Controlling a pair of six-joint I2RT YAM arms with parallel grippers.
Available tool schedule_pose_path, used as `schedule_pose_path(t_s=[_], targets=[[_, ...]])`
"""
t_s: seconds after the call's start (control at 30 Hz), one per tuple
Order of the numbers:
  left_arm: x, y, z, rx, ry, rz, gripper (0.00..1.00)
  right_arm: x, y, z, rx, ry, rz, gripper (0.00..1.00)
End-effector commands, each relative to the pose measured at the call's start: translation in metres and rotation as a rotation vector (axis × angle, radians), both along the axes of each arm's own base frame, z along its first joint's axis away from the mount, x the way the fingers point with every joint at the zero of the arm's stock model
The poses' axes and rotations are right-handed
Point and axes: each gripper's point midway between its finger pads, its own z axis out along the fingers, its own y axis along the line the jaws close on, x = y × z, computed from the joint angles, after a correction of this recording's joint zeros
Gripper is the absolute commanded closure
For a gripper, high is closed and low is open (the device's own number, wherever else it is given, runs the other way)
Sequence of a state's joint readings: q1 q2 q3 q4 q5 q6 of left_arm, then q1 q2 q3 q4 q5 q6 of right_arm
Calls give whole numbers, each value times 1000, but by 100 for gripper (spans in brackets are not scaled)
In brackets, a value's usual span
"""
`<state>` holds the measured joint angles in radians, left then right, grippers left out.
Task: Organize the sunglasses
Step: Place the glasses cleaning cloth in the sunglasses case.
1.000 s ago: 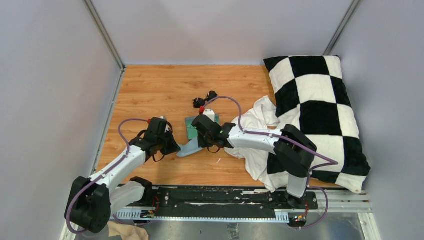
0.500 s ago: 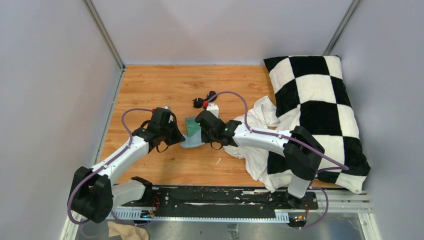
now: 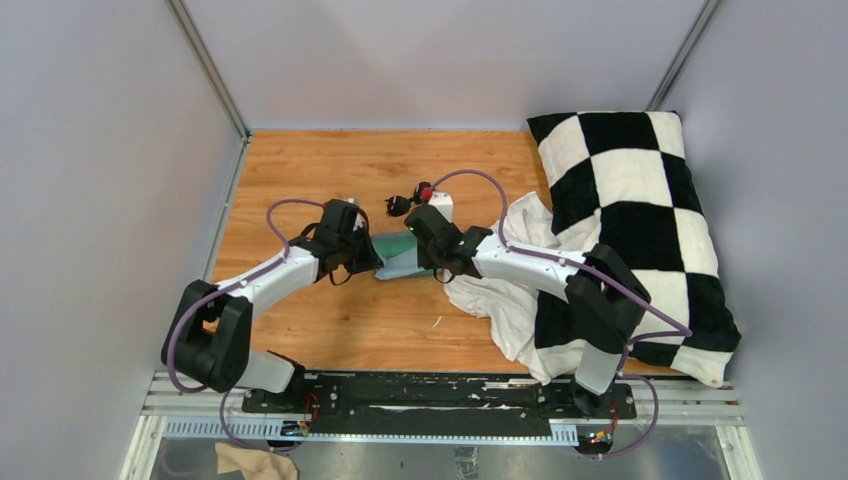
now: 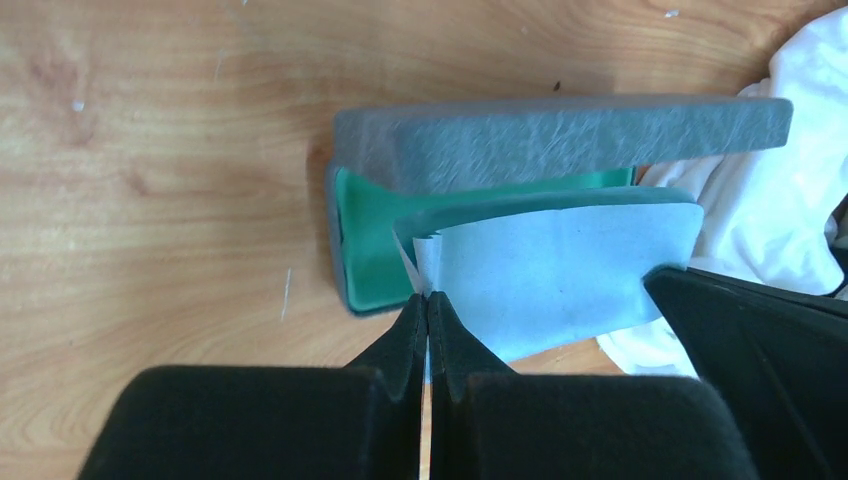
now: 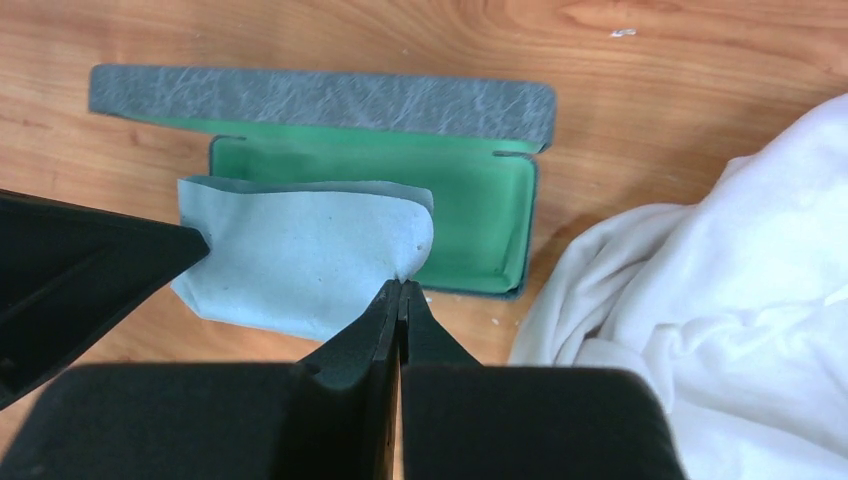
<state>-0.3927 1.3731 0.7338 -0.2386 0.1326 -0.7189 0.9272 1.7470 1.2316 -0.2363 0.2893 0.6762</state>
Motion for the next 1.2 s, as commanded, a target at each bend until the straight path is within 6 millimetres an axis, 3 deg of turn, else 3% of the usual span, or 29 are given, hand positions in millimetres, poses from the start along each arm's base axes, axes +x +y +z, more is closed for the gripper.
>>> schedule_pose_path(t_s=[0.0, 0.2, 0.47, 1.07, 1.17], targets=[[24, -13, 10, -8, -72, -47, 100, 18, -14, -8, -63, -8, -32, 100], [36, -13, -2, 16, -82, -40, 100, 24, -18, -22, -85, 8, -40, 100], [32, -8, -30, 65, -22, -38, 100, 34, -24, -46, -116, 29, -39, 100], [28, 3, -44, 126, 16, -12, 100, 30, -24, -65, -110, 72, -24, 100], [26, 6, -43, 151, 27, -14, 82, 30, -23, -65, -109, 73, -15, 100]])
